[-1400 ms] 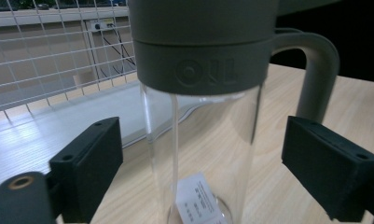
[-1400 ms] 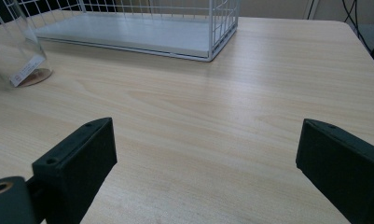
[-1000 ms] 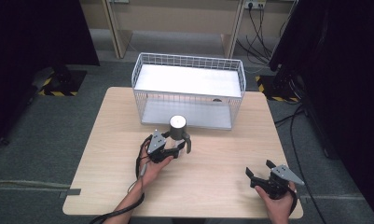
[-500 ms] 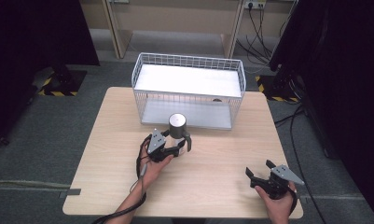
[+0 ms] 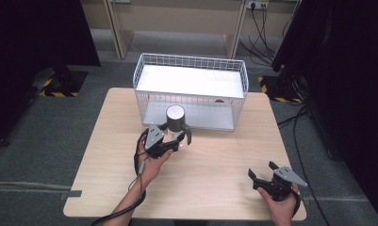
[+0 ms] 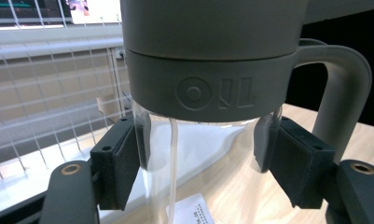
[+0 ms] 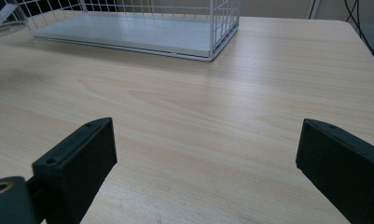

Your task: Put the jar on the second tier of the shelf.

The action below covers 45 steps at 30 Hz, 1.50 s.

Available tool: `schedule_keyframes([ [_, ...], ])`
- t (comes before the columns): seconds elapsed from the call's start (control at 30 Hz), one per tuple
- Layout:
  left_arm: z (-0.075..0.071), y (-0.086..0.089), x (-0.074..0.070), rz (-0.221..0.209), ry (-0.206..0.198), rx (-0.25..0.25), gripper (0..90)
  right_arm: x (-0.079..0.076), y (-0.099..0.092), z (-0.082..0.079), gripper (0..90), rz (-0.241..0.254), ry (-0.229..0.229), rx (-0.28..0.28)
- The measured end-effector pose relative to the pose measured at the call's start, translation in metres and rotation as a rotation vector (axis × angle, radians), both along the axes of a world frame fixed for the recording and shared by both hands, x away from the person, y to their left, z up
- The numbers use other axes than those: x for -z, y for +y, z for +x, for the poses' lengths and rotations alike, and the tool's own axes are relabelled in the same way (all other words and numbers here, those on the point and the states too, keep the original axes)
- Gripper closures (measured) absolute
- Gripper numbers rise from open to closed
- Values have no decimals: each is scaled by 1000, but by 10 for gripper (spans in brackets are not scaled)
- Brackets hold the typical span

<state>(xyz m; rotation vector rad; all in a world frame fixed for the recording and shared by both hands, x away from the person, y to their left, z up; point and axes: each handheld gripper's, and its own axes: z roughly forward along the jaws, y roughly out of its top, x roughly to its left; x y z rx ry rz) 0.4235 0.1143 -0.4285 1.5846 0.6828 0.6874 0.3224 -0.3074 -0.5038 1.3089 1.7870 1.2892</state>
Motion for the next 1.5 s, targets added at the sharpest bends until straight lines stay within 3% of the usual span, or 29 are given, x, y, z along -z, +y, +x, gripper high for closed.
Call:
schedule_keyframes([
  [0.53,-4,-1,-46,-17,-36,-57,305,0,0,0,52,1,0,0],
  [1.07,4,6,-88,-39,-65,-95,305,0,-1,0,52,4,0,1],
  [1.5,17,12,-109,-43,-63,-139,305,0,-1,0,53,9,2,1],
])
